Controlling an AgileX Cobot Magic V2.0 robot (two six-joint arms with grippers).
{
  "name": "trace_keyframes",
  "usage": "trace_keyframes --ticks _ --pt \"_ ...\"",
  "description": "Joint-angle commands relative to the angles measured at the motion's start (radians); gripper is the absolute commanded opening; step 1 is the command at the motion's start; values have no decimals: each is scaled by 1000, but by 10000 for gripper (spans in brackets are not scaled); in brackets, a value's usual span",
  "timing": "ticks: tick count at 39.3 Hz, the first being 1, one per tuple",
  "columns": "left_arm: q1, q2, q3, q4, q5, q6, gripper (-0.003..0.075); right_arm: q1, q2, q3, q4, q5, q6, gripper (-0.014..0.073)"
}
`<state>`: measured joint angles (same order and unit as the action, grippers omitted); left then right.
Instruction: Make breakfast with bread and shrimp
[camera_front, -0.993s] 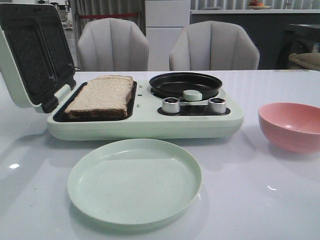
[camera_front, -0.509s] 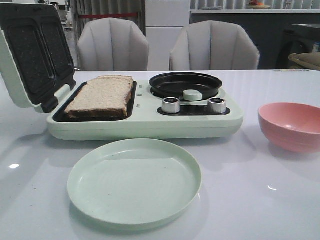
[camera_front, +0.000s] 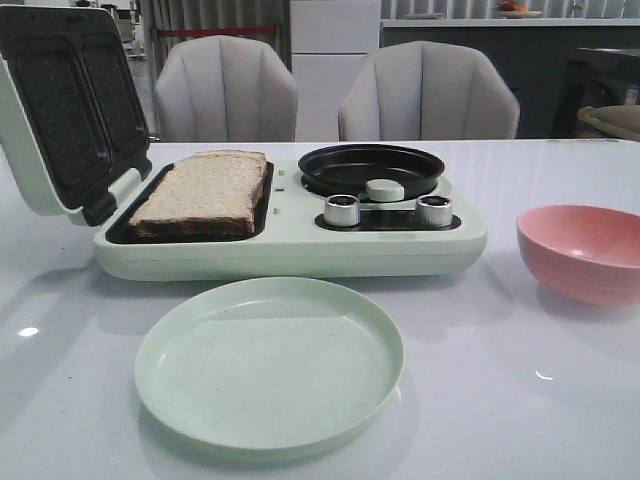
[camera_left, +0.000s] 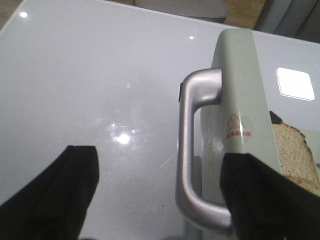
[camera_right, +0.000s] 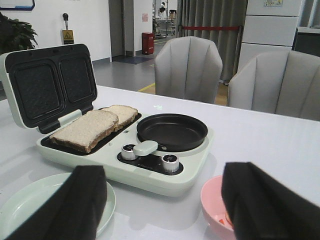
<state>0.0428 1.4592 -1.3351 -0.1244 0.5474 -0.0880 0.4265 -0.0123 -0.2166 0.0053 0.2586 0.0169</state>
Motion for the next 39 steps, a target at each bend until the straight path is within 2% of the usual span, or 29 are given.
trace_keyframes --ticks 1,4,11,15,26,31,39 --pt "9 7 -80 -31 -54 -5 561 -5 11 -27 -5 -92 -2 582" --pt "15 40 -116 -43 -24 -3 524 -5 11 -27 -5 -92 -2 582" --pt "15 115 -195 -46 37 -3 379 -5 11 -27 -5 -92 -2 582" --pt "15 138 -210 -76 46 -3 331 -5 11 -27 -5 -92 -2 582" --pt "17 179 -215 -164 50 1 322 -5 11 -27 -5 -93 -2 582" --pt "19 182 -215 -263 59 88 310 -5 11 -27 -5 -93 -2 582" --pt "78 185 -215 -342 100 112 310 -5 11 -27 -5 -93 -2 582"
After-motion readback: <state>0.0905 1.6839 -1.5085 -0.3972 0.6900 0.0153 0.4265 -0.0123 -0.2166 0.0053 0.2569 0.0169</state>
